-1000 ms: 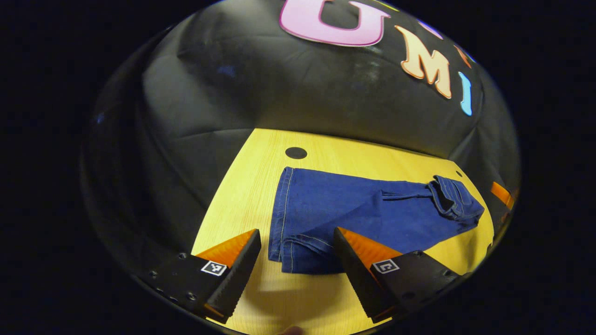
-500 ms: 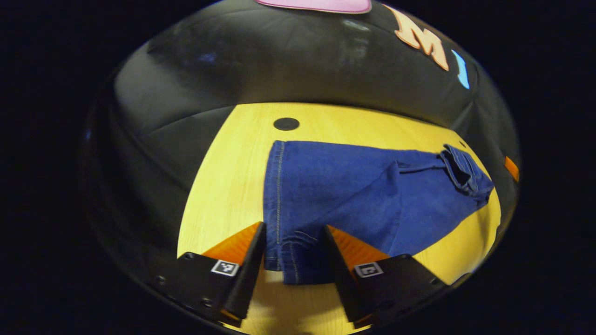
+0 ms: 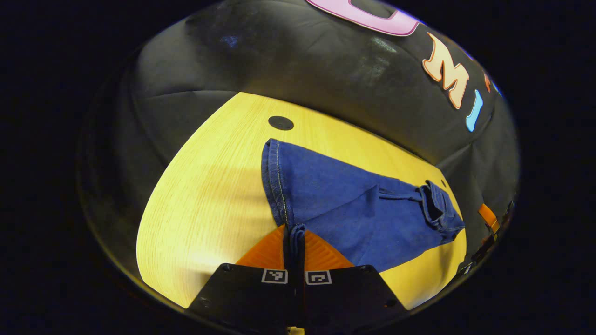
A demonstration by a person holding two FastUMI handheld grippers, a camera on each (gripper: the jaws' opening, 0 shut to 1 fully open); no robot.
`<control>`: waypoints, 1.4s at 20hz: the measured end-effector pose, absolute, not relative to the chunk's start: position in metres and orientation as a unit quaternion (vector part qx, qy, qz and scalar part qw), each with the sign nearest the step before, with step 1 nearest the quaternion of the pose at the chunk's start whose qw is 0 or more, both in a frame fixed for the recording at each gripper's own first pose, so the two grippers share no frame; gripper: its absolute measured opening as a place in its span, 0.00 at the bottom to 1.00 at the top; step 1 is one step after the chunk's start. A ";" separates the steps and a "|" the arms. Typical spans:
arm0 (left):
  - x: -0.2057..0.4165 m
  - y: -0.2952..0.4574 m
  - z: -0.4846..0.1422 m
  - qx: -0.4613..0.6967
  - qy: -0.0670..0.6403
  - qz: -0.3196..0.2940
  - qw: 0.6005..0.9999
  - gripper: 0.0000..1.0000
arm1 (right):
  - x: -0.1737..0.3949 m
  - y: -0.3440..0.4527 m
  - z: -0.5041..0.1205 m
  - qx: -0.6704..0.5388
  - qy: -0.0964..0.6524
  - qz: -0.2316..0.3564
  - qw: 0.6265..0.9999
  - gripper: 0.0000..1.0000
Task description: Grasp the waist and the cuffs of the jeans and fold them to make the two legs overlap; first hold the waist and fold one-third of the jeans toward the cuffs, then hold the cuffs and fold the remaining one-third in the same direction to finish folding.
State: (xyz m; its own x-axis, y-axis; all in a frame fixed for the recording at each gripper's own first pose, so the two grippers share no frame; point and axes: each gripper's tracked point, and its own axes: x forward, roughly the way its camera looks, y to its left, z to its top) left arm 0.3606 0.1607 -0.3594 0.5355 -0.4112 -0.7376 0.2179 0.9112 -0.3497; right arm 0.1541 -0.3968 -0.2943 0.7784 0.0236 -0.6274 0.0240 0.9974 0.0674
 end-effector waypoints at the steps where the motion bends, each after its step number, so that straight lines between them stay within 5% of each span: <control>1: 0.358 0.152 -0.347 -0.113 0.440 -0.187 0.871 0.00 | 0.158 -0.401 -0.290 0.036 0.329 0.002 0.944 0.98; 15: 0.341 -0.048 -0.187 -0.122 0.338 -0.297 0.885 0.00 | 0.160 -0.479 -0.225 0.057 0.293 0.034 0.954 0.98; 28: 0.313 -0.231 -0.173 -0.098 0.313 -0.369 0.870 0.00 | 0.142 -0.607 -0.186 0.066 0.278 0.001 0.958 0.98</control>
